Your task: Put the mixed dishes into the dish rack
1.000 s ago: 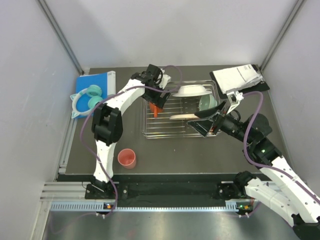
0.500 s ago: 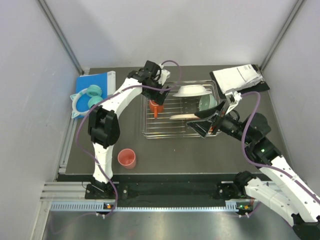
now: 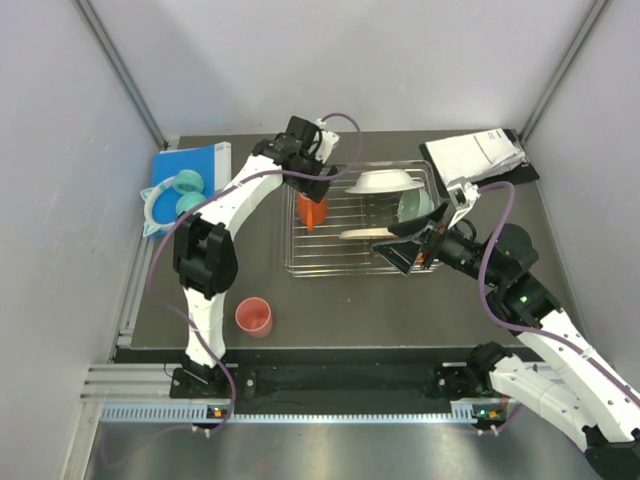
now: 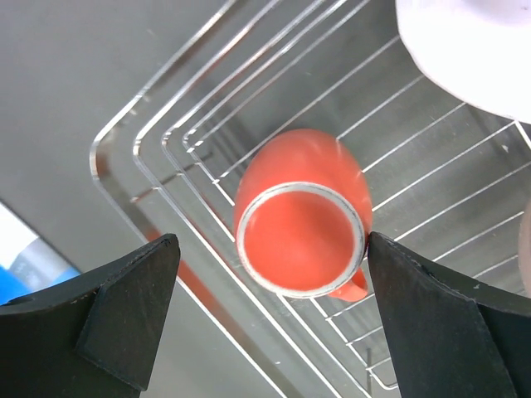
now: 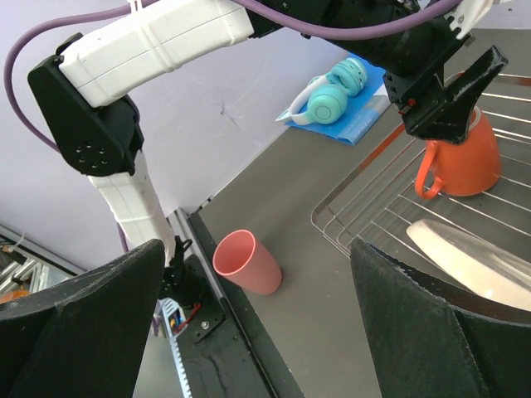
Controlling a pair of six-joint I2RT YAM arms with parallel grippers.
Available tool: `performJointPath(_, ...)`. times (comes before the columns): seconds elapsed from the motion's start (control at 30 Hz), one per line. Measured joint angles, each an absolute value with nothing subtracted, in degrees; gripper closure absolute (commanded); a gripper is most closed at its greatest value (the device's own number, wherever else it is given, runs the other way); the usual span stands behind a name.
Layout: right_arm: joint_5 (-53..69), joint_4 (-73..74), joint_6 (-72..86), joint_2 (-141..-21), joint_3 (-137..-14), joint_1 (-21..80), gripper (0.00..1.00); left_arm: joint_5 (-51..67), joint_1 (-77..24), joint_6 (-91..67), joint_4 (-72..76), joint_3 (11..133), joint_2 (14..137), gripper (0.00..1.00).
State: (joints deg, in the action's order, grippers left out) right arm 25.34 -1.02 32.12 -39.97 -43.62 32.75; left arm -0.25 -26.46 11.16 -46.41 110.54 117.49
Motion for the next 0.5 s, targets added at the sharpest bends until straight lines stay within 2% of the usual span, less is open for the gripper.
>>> performJointPath(0.5,25.3,-0.7,31.8,-39.9,-43.6,32.8,0.09,-0.7,-26.5,11.0,-45.6,109.6,113.3,0.01)
